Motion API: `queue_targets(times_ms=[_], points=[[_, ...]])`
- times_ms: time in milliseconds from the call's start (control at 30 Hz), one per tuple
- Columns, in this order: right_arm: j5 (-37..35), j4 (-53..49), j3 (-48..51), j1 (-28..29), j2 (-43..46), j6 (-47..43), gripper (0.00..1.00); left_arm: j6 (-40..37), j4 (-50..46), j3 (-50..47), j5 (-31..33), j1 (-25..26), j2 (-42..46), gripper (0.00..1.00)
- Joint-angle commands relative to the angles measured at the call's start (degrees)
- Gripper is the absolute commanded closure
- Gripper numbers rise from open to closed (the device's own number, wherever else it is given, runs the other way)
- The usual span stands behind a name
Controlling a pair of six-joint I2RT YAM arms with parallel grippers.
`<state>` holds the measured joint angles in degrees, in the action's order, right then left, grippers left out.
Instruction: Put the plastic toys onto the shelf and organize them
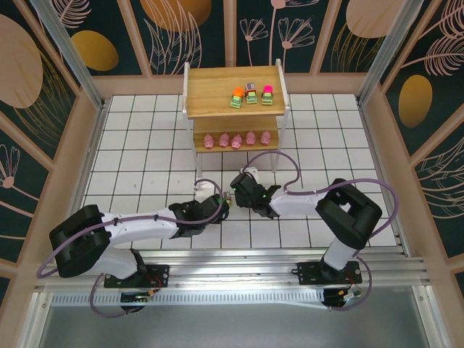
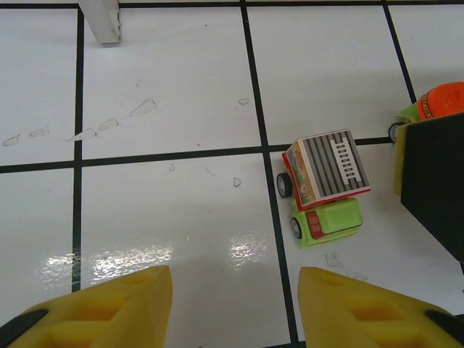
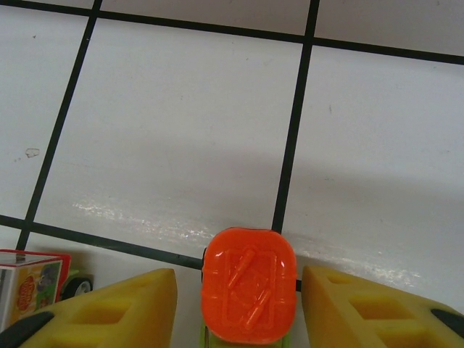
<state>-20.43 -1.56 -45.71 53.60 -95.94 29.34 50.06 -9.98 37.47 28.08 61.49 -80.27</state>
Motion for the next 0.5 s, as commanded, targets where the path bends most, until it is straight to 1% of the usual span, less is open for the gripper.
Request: queue_targets(times_ms=[0, 233, 400, 467], points=[[0.06, -1.12, -0.25, 0.45, -1.36, 1.51, 0.51, 1.0, 1.1, -0.47, 0.84, -0.19, 0.38, 0.5], [0.21, -1.01, 0.31, 0.45, -2.18, 2.19, 0.52, 1.01, 1.28, -0.74, 0.83, -0.23, 0.46, 0.5], [-0.24, -1.24, 0.03, 0.72, -2.48, 2.47, 0.58, 0.92, 1.53, -0.82, 0.78, -0.22, 0.38, 0.5], [-0.7, -1.68, -0.33, 0.97, -2.8, 2.47, 0.62, 0.92, 1.58, -0.82, 0.72, -0.24, 0.29, 0.5]])
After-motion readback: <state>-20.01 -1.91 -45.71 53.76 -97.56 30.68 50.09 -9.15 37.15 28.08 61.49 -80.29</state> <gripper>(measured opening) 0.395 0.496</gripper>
